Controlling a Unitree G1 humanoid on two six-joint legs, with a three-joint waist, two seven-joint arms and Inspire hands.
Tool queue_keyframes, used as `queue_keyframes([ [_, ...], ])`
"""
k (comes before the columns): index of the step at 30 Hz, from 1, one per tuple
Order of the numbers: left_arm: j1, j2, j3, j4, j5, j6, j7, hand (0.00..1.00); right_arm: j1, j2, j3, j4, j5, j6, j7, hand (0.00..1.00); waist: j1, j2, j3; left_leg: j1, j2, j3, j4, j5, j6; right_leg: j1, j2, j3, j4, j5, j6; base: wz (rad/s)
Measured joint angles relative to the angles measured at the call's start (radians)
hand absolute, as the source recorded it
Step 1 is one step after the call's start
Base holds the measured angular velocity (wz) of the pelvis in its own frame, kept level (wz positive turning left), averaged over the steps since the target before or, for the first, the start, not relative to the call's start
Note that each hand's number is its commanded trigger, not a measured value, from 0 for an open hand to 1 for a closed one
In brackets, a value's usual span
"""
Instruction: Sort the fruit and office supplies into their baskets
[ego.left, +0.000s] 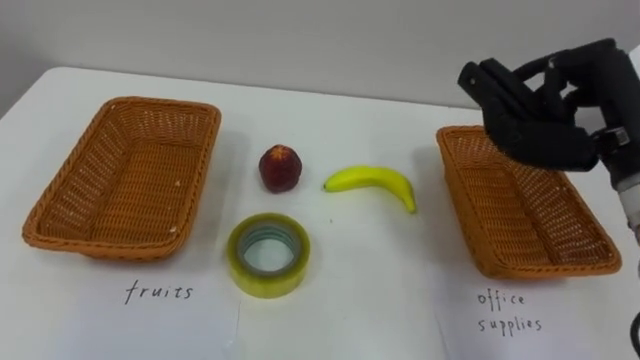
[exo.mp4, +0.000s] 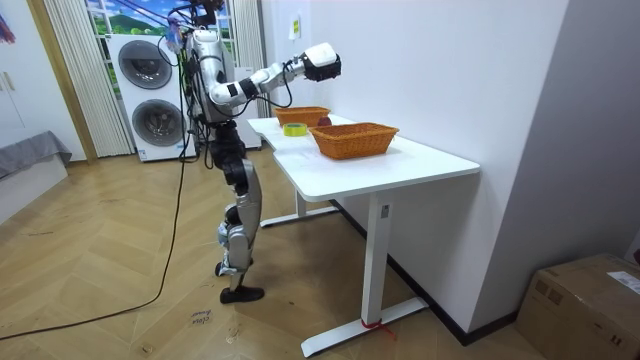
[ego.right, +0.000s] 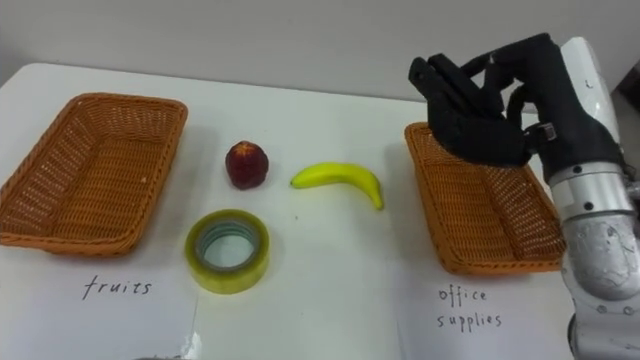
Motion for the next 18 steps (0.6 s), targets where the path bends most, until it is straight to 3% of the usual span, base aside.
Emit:
queue_keyframes([
  [18, -0.002, 0.001, 0.018, 0.000, -0.001, 0.003, -0.004, 0.00, 0.013, -0.001, 0.001, 0.069, -0.004, -0.002, -0.004, 1.00, -0.009, 0.019, -0.0005, 0.003, 0.000, 0.000, -0.001, 0.000, 0.000, 0.000, 0.001, 0.008, 0.000, 0.000, 0.000, -0.01],
])
